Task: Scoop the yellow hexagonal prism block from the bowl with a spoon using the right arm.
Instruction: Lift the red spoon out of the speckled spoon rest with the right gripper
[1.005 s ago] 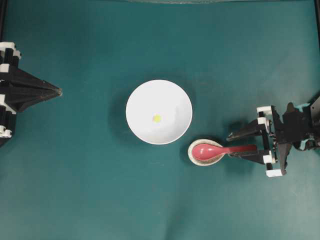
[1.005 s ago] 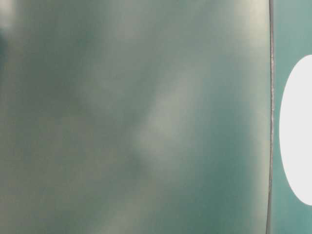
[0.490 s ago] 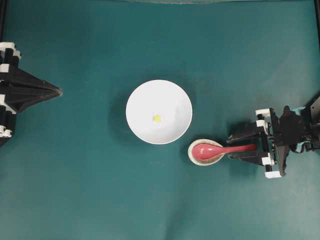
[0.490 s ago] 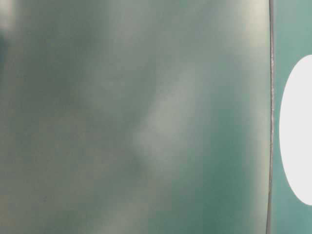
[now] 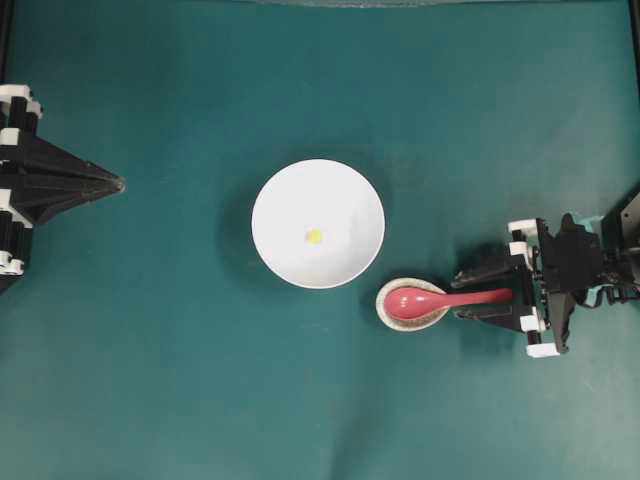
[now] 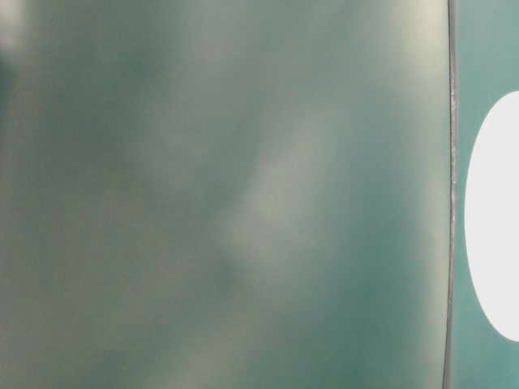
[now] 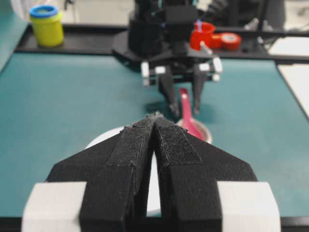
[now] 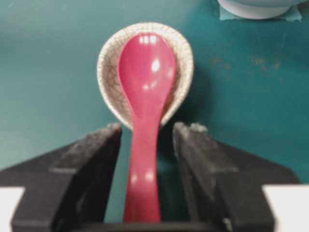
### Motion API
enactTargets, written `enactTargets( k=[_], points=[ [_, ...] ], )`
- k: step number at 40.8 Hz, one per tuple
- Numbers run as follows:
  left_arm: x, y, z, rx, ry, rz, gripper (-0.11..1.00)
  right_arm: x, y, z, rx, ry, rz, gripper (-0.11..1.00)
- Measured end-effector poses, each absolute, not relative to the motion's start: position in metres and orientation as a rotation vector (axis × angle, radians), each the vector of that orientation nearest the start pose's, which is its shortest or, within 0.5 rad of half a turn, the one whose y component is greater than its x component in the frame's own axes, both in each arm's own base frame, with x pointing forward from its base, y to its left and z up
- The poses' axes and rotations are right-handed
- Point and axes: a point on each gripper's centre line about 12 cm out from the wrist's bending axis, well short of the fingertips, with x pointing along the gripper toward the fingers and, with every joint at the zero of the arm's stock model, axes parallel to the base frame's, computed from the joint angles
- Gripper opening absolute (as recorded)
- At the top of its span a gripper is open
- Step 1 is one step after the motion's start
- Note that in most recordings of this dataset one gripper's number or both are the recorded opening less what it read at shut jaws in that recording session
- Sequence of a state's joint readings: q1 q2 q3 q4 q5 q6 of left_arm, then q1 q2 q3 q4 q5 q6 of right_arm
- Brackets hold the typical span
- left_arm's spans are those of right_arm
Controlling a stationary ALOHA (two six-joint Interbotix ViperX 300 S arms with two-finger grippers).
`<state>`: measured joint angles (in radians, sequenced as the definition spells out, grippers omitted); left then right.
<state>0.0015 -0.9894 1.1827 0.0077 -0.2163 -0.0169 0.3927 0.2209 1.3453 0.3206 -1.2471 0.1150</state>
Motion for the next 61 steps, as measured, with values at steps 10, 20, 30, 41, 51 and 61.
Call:
enactTargets(
  k=[10,20,30,41,51,61],
  points=[
    [0.194,0.000,0.287,-0.009,-0.023,0.000,-0.01,0.227,0.056,0.069,0.105,0.328,0.053,0.46],
    [0.194,0.000,0.286,-0.011,-0.012,0.000,-0.01,0.228,0.056,0.069,0.112,0.326,0.052,0.24],
    [0.195,0.000,0.285,-0.011,-0.009,0.000,-0.01,0.229,0.057,0.086,0.140,0.283,0.060,0.24],
    [0.194,0.000,0.285,-0.005,-0.011,-0.001,-0.01,0.232,0.056,0.117,0.195,0.265,0.063,0.24],
    [0.195,0.000,0.285,-0.005,-0.009,-0.001,-0.01,0.244,0.045,0.149,0.270,0.276,0.023,0.24],
    [0.195,0.000,0.285,0.004,-0.009,-0.001,-0.01,0.261,0.031,0.182,0.314,0.331,-0.016,0.24]
  ],
)
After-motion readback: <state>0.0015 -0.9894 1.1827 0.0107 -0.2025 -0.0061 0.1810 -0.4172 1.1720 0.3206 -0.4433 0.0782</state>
